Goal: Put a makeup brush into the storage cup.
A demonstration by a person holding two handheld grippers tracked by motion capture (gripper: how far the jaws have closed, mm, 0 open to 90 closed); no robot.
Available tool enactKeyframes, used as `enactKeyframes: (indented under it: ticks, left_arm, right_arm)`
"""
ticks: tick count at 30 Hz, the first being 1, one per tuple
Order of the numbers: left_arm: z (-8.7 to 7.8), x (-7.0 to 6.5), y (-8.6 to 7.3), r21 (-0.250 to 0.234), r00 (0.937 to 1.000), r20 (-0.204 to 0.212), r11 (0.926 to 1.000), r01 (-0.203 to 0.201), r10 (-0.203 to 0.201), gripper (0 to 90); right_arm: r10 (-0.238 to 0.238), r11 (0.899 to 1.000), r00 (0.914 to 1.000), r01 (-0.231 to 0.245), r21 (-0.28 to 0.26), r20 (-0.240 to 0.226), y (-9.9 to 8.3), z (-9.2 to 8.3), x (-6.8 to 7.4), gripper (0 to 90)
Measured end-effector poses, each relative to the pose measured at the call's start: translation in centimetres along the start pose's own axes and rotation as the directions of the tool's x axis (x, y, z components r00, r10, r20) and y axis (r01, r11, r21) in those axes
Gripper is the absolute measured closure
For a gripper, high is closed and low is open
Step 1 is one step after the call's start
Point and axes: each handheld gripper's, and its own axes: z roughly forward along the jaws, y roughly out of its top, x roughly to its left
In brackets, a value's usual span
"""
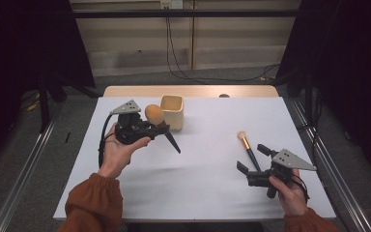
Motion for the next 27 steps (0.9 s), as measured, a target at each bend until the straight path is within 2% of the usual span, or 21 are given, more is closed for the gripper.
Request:
enactKeyframes:
  ticks: [3,8,11,15,27]
  left_arm:
    - [-0.4,0.2,0.2,-0.001,0.9999,-0.011,1.0,0.0,0.0,66.1]
    - [-0.5,0.6,0.6,0.002,0.9998,-0.018,1.0,-0.002,0.002,66.1]
    - [-0.4,0.9,1.0,0.012,0.9998,-0.022,0.9999,-0.001,0.001,66.1]
    - [-0.4,1.2,1.8,0.013,0.9995,-0.032,0.9999,-0.007,0.007,66.1]
    - [0.3,2.5,3.9,-0.019,0.9967,-0.08,0.9997,-0.018,0.016,66.1]
  right_arm:
    - [0.005,1.0,0.9999,-0.005,0.0,0.013,-0.2,-0.5,-0.1,0.0]
    - [-0.015,1.0,0.9987,0.015,0.005,0.049,-0.7,-0.9,-0.3,0.0]
    - [-0.022,1.0,0.9988,0.021,0.019,0.044,-1.0,-1.0,-0.3,0.0]
    - [-0.016,1.0,0.9992,0.016,0.01,0.038,-0.9,-1.4,-0.3,0.0]
    - [-0.012,1.0,0.9986,0.012,0.008,0.052,-1.0,-1.9,-0.6,0.0]
